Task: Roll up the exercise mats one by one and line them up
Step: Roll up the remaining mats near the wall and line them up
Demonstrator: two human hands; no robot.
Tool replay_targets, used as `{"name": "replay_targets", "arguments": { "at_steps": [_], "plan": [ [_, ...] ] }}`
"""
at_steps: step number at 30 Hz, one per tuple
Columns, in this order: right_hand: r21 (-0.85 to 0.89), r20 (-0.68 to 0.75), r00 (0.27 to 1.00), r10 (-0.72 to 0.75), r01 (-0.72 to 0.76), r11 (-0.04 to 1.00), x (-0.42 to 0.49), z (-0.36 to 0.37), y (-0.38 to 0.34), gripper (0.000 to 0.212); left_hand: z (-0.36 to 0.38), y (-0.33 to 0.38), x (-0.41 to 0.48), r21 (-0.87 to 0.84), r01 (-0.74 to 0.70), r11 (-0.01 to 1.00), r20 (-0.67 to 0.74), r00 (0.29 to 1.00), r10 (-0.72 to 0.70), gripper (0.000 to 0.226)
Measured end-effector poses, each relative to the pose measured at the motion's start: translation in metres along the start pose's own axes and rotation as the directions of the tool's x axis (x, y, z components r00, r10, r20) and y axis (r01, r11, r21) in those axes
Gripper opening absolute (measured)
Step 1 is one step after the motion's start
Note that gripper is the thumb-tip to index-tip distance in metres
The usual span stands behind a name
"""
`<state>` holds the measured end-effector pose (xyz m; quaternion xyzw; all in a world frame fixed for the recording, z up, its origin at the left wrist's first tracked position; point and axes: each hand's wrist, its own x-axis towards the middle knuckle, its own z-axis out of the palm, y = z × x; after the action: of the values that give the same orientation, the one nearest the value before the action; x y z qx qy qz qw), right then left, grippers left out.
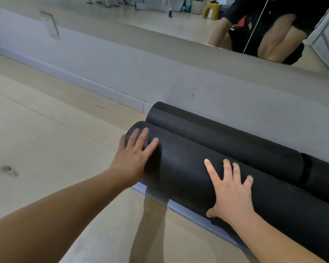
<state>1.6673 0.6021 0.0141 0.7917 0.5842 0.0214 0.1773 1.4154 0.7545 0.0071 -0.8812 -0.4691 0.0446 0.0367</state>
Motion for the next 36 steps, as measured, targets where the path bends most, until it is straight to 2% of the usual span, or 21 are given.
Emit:
{"name": "replay_targets", "arguments": {
  "at_steps": [2, 3, 6, 9, 13, 16, 23, 27, 29, 31, 32, 34, 36],
  "plan": [
    [0.020, 0.016, 1.000, -0.013, 0.013, 1.000, 0.000, -0.004, 0.000, 0.155, -0.011, 0.021, 0.003, -0.052, -0.190, 0.980, 0.033, 0.981, 0.192, 0.124],
    [0.034, 0.026, 1.000, -0.015, 0.014, 0.999, -0.001, -0.006, 0.001, 0.152, -0.012, 0.033, 0.005, -0.079, -0.219, 0.972, 0.050, 0.973, 0.224, 0.125],
    [0.034, 0.051, 0.998, -0.024, 0.022, 0.999, -0.006, -0.008, 0.001, 0.147, -0.001, 0.059, 0.005, -0.041, -0.150, 0.988, 0.056, 0.987, 0.152, 0.119],
    [-0.021, -0.009, 0.999, -0.033, 0.032, 0.999, -0.018, 0.006, -0.010, 0.150, 0.017, 0.066, -0.009, -0.010, -0.070, 0.997, 0.004, 0.998, 0.070, 0.115],
    [-0.013, -0.020, 1.000, -0.023, 0.023, 1.000, -0.032, 0.024, -0.023, 0.143, 0.040, 0.058, -0.030, -0.040, -0.091, 0.995, -0.070, 0.994, 0.089, 0.122],
    [-0.016, -0.045, 0.998, -0.034, 0.033, 0.999, -0.028, 0.028, -0.021, 0.142, 0.052, 0.053, -0.030, 0.003, -0.126, 0.992, -0.160, 0.979, 0.125, 0.119],
    [-0.028, -0.082, 0.997, -0.004, 0.002, 1.000, 0.001, 0.016, -0.005, 0.143, 0.024, 0.070, 0.006, 0.000, -0.044, 0.999, -0.070, 0.997, 0.044, 0.105],
    [-0.026, -0.076, 0.997, 0.006, -0.008, 1.000, -0.003, 0.015, -0.008, 0.146, 0.022, 0.063, -0.002, -0.034, -0.065, 0.997, -0.049, 0.997, 0.063, 0.108],
    [0.003, -0.047, 0.999, 0.026, -0.026, 1.000, -0.004, 0.008, -0.010, 0.144, 0.007, 0.057, -0.005, -0.070, -0.124, 0.990, -0.038, 0.992, 0.121, 0.104],
    [0.063, -0.044, 0.998, 0.049, -0.046, 0.997, -0.008, 0.002, -0.018, 0.133, -0.007, 0.050, -0.019, -0.185, -0.120, 0.975, -0.049, 0.992, 0.113, 0.094],
    [0.079, -0.089, 0.996, 0.033, -0.026, 0.997, -0.012, -0.002, -0.027, 0.124, -0.013, 0.046, -0.031, -0.276, -0.095, 0.956, -0.069, 0.995, 0.078, 0.090],
    [0.116, -0.188, 0.981, -0.036, 0.059, 0.991, -0.018, -0.012, -0.051, 0.101, -0.019, 0.033, -0.060, -0.452, -0.040, 0.891, -0.065, 0.998, 0.012, 0.087],
    [0.176, -0.244, 0.962, -0.122, 0.168, 0.970, -0.022, -0.025, -0.081, 0.080, -0.023, 0.014, -0.092, -0.550, 0.029, 0.834, -0.006, 0.999, -0.038, 0.088]
  ]
}}
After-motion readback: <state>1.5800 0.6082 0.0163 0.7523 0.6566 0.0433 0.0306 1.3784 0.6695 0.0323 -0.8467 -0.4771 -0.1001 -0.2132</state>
